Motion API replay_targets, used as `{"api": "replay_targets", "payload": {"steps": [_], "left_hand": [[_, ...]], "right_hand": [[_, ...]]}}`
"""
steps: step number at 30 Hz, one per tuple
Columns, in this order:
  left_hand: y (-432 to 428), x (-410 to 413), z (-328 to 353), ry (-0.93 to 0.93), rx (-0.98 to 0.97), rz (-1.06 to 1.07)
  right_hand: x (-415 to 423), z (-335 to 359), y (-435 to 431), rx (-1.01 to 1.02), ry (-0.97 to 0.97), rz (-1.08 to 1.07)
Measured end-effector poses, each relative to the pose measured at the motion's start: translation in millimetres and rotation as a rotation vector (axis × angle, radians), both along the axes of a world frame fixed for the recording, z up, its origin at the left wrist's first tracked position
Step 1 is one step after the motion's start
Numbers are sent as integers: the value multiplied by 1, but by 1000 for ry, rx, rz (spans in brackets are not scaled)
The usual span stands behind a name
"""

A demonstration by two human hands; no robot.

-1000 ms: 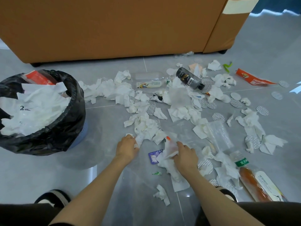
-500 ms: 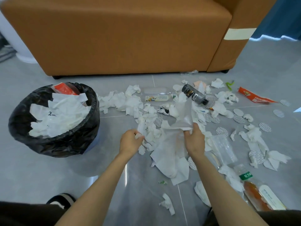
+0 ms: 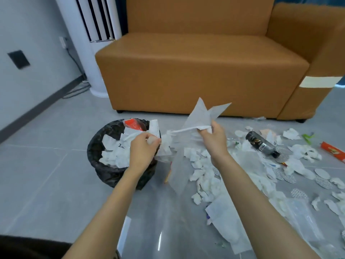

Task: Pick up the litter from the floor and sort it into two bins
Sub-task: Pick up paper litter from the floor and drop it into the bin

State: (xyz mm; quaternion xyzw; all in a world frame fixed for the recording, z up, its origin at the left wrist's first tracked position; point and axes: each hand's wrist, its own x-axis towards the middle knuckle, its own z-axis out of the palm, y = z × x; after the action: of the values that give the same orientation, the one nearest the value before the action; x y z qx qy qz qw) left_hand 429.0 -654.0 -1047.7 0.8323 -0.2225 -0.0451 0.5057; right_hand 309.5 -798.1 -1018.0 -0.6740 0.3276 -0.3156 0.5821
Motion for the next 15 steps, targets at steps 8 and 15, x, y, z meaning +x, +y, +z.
{"api": "replay_targets", "payload": {"steps": [8,15], "left_hand": [[66,49,12,-32,87,210],[96,78,-7,-26,190,203]], "right_hand": [[88,17,55,-18,23,326],[142,-5,90,-425,260,563]]}}
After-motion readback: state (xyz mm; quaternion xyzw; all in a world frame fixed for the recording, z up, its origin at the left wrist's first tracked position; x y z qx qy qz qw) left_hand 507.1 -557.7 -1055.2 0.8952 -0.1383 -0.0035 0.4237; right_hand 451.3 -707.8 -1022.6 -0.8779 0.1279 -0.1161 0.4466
